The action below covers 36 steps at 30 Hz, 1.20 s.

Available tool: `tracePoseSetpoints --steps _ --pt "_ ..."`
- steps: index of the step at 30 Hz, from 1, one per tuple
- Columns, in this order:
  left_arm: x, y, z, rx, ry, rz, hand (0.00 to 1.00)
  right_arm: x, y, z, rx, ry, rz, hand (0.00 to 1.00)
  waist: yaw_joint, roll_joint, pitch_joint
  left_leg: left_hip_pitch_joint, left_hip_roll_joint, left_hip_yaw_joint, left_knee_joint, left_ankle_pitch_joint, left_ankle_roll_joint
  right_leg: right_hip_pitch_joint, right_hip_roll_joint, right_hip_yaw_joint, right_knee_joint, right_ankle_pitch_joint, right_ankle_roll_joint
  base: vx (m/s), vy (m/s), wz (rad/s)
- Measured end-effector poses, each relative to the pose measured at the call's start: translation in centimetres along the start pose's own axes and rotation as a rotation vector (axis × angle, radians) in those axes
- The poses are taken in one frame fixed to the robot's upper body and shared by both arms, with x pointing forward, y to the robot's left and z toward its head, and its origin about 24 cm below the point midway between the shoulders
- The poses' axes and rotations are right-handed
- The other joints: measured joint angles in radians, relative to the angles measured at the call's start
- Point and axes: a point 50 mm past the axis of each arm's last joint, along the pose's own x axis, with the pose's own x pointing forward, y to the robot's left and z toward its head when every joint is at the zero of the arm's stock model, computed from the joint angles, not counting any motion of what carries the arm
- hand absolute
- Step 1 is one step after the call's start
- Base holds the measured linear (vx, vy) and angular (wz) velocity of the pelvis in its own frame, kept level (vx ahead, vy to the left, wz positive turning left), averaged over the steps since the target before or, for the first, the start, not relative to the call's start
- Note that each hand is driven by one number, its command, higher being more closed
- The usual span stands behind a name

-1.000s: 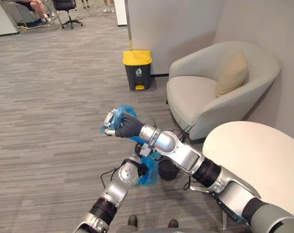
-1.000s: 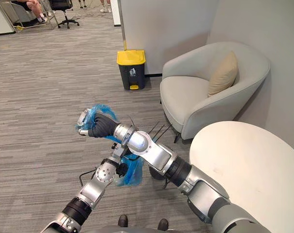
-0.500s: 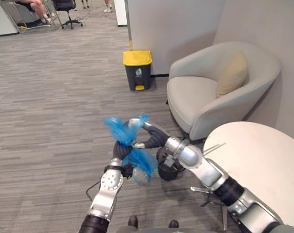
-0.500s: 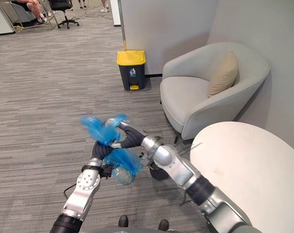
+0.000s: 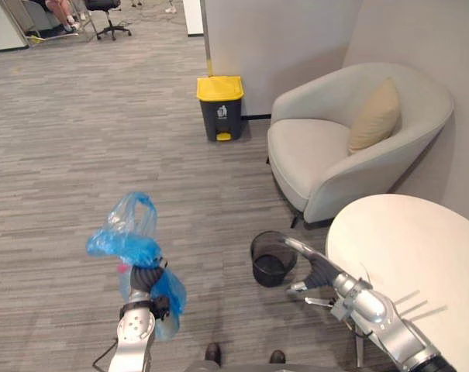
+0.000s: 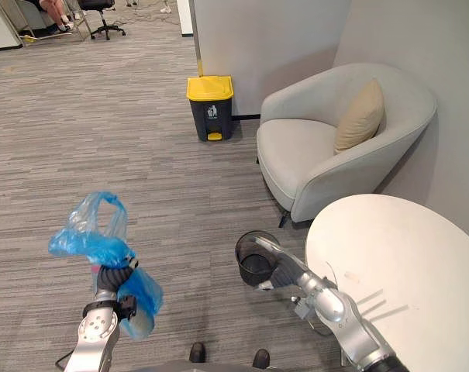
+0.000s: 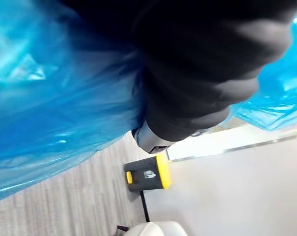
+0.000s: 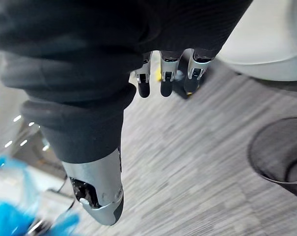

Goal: Gather rubbish on tea table into small bin, then transfer packed bag to large trash can.

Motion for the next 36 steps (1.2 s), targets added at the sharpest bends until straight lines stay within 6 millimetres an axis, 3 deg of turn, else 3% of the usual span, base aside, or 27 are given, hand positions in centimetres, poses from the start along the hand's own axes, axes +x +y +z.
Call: tracePoseSetpoints --steps 3,4,5,7,8,10,11,14,16,17,18,19,20,21,24,25,26,27,28,29,30,31,32,33,34,35,36 --pt "-0.3 0.5 -1.7 0.004 0.071 -0.004 1.00 -0.6 -0.9 -1.8 0.072 0.086 -0.124 0.00 -0.011 0.009 0.017 -0.070 -0.015 -0.061 0.054 0.001 0.005 -0.039 -0.029 -0.088 0.082 -0.050 0.009 0.03 0.015 0.86" --pt "-0.4 0.6 -1.9 0.005 0.080 -0.012 1.00 -0.7 -1.2 -2.2 0.082 0.103 -0.156 0.00 -0.018 0.012 0.030 -0.098 -0.017 -0.031 0.075 -0.019 0.031 -0.050 -0.049 -0.135 0.115 -0.071 0.011 0.03 0.055 1.01" --pt "-0.5 0.7 -2.2 0.005 0.094 -0.014 1.00 -0.9 -1.6 -2.8 0.101 0.128 -0.188 0.00 -0.020 0.010 0.039 -0.112 -0.003 0.076 0.089 -0.048 0.075 -0.054 -0.074 -0.172 0.133 -0.082 0.012 0.04 0.066 1.03" --pt "-0.6 0.7 -2.8 0.006 0.122 -0.025 1.00 -1.3 -2.4 -3.4 0.119 0.161 -0.246 0.00 -0.023 0.003 0.054 -0.131 0.031 0.267 0.138 -0.070 0.107 -0.060 -0.110 -0.223 0.159 -0.102 0.023 0.12 0.107 0.97" --pt "-0.6 0.7 -3.0 0.007 0.133 -0.024 1.00 -1.4 -2.9 -3.6 0.124 0.174 -0.273 0.00 -0.022 0.023 0.062 -0.130 0.054 0.339 0.166 -0.059 0.091 -0.056 -0.123 -0.242 0.190 -0.120 0.036 0.16 0.130 0.79" --pt "-1.0 1.5 -3.8 0.008 0.168 0.004 1.00 -1.0 -2.7 -3.8 0.136 0.193 -0.272 0.00 -0.015 0.018 0.070 -0.132 0.050 0.325 0.185 -0.052 0.036 -0.050 -0.141 -0.250 0.215 -0.133 0.054 0.14 0.108 0.32" --pt "-1.1 1.9 -4.0 0.010 0.178 0.016 1.00 -0.8 -2.7 -3.6 0.143 0.186 -0.273 0.00 -0.014 0.013 0.073 -0.135 0.046 0.323 0.195 -0.061 0.031 -0.048 -0.152 -0.251 0.216 -0.134 0.058 0.16 0.123 0.14" --pt "-1.6 2.7 -4.6 0.016 0.207 0.036 1.00 -0.3 -2.8 -3.0 0.163 0.161 -0.276 0.00 -0.010 -0.011 0.096 -0.171 0.036 0.328 0.321 -0.165 0.047 -0.051 -0.196 -0.240 0.268 -0.166 0.097 0.19 0.193 0.00" --pt "-2.2 3.2 -5.2 0.032 0.229 0.030 1.00 -0.2 -2.8 -3.0 0.164 0.164 -0.275 0.00 -0.016 -0.031 0.112 -0.189 0.016 0.327 0.445 -0.287 0.047 -0.081 -0.276 -0.213 0.436 -0.246 0.117 0.16 0.204 -0.05" --pt "-2.3 3.3 -5.3 0.035 0.232 0.031 1.00 -0.2 -2.8 -3.1 0.162 0.168 -0.275 0.00 -0.018 -0.035 0.117 -0.189 0.007 0.323 0.463 -0.309 0.052 -0.098 -0.301 -0.197 0.500 -0.253 0.104 0.16 0.189 0.19" --pt "-2.2 3.4 -5.2 0.039 0.228 0.030 1.00 -0.4 -2.7 -3.4 0.161 0.182 -0.272 0.00 -0.031 -0.035 0.126 -0.182 -0.009 0.307 0.490 -0.341 0.070 -0.159 -0.341 -0.126 0.667 -0.234 0.046 0.21 0.198 0.34" --pt "-2.1 3.6 -4.9 0.047 0.216 0.033 1.00 -0.5 -2.5 -3.6 0.162 0.194 -0.265 0.00 -0.046 -0.036 0.133 -0.165 -0.016 0.290 0.502 -0.357 0.081 -0.224 -0.348 -0.036 0.795 -0.192 -0.003 0.27 0.185 0.50" --pt "-1.7 3.9 -4.4 0.064 0.198 0.032 1.00 -0.6 -2.1 -4.0 0.172 0.213 -0.256 0.00 -0.050 -0.028 0.147 -0.147 -0.016 0.266 0.513 -0.372 0.091 -0.273 -0.330 0.038 0.883 -0.225 0.040 0.32 0.129 0.48" --pt "-1.0 4.3 -3.6 0.084 0.166 0.031 1.00 -0.8 -1.6 -4.4 0.182 0.233 -0.249 0.00 -0.051 -0.029 0.160 -0.118 -0.016 0.246 0.512 -0.393 0.091 -0.306 -0.292 0.062 0.911 -0.282 0.056 0.26 0.057 0.43" --pt "0.0 3.8 -2.4 0.091 0.117 0.015 1.00 -0.8 -1.9 -4.5 0.182 0.236 -0.259 0.00 -0.062 -0.026 0.168 -0.054 -0.028 0.205 0.470 -0.421 0.088 -0.383 -0.229 0.034 0.776 -0.306 0.048 0.38 0.038 0.51" --pt "0.6 3.2 -1.7 0.092 0.094 -0.009 1.00 -0.8 -1.9 -4.5 0.183 0.240 -0.260 0.00 -0.078 -0.024 0.170 -0.018 -0.032 0.182 0.442 -0.423 0.085 -0.414 -0.213 0.011 0.679 -0.289 0.063 0.56 -0.036 0.93" --pt "1.1 2.4 -1.1 0.090 0.070 -0.033 1.00 -0.8 -1.9 -4.5 0.183 0.240 -0.261 0.00 -0.090 -0.024 0.171 0.031 -0.036 0.162 0.413 -0.422 0.059 -0.433 -0.199 -0.030 0.539 -0.222 0.066 0.56 -0.036 0.86" --pt "1.2 2.3 -1.0 0.090 0.067 -0.037 1.00 -0.8 -1.9 -4.5 0.183 0.240 -0.261 0.00 -0.091 -0.025 0.170 0.042 -0.036 0.161 0.408 -0.421 0.054 -0.436 -0.196 -0.039 0.512 -0.206 0.063 0.55 -0.088 0.70" --pt "1.2 2.1 -1.0 0.091 0.066 -0.045 1.00 -0.9 -1.9 -4.5 0.183 0.242 -0.261 0.00 -0.095 -0.035 0.167 0.087 -0.042 0.160 0.395 -0.422 0.035 -0.435 -0.192 -0.055 0.451 -0.148 0.031 0.47 -0.121 0.61" --pt "1.1 1.8 -1.3 0.095 0.077 -0.058 1.00 -1.1 -1.9 -4.7 0.179 0.246 -0.264 0.00 -0.107 -0.032 0.157 0.145 -0.042 0.139 0.376 -0.441 0.004 -0.429 -0.182 -0.043 0.477 -0.071 -0.024 0.62 -0.152 0.70" --pt "1.0 1.4 -1.6 0.090 0.088 -0.067 1.00 -1.3 -2.0 -4.9 0.174 0.255 -0.264 0.00 -0.113 -0.024 0.146 0.168 -0.032 0.127 0.383 -0.443 -0.005 -0.423 -0.176 -0.051 0.509 -0.064 -0.040 0.67 -0.157 0.41" --pt "1.0 0.9 -1.6 0.084 0.088 -0.079 1.00 -1.1 -2.1 -4.8 0.171 0.251 -0.264 0.00 -0.105 0.006 0.138 0.119 0.018 0.134 0.519 -0.424 -0.048 -0.409 -0.147 -0.071 0.537 -0.120 -0.050 0.57 -0.132 0.05" --pt "1.1 0.7 -1.4 0.083 0.081 -0.084 1.00 -0.9 -2.2 -4.5 0.171 0.239 -0.263 0.00 -0.099 0.019 0.142 0.077 0.048 0.142 0.622 -0.397 -0.085 -0.390 -0.127 -0.076 0.528 -0.134 -0.059 0.73 -0.194 -0.19" --pt "1.1 0.3 -1.4 0.073 0.083 -0.090 1.00 -0.5 -2.5 -3.9 0.169 0.218 -0.266 0.00 -0.096 0.050 0.152 -0.034 0.118 0.144 0.868 -0.279 -0.070 -0.324 -0.074 -0.075 0.472 -0.150 -0.069 0.72 -0.185 -0.48" --pt "1.0 0.1 -1.5 0.065 0.089 -0.093 1.00 0.0 -2.5 -3.5 0.171 0.203 -0.263 0.00 -0.082 0.060 0.157 -0.126 0.180 0.144 1.084 -0.197 -0.038 -0.239 -0.016 -0.061 0.394 -0.152 -0.074 0.73 -0.164 -0.56" --pt "1.1 -0.1 -1.5 0.064 0.088 -0.098 1.00 0.1 -2.4 -3.4 0.176 0.199 -0.266 0.00 -0.074 0.056 0.162 -0.158 0.193 0.146 1.167 -0.232 -0.010 -0.194 0.005 -0.045 0.362 -0.155 -0.077 0.70 -0.109 -0.67" --pt "1.4 -0.5 -1.0 0.059 0.072 -0.110 1.00 0.1 -2.3 -3.2 0.189 0.190 -0.273 0.00 -0.059 0.034 0.178 -0.210 0.193 0.149 1.233 -0.279 0.010 -0.092 0.023 -0.027 0.292 -0.155 -0.077 0.66 -0.101 -0.44"
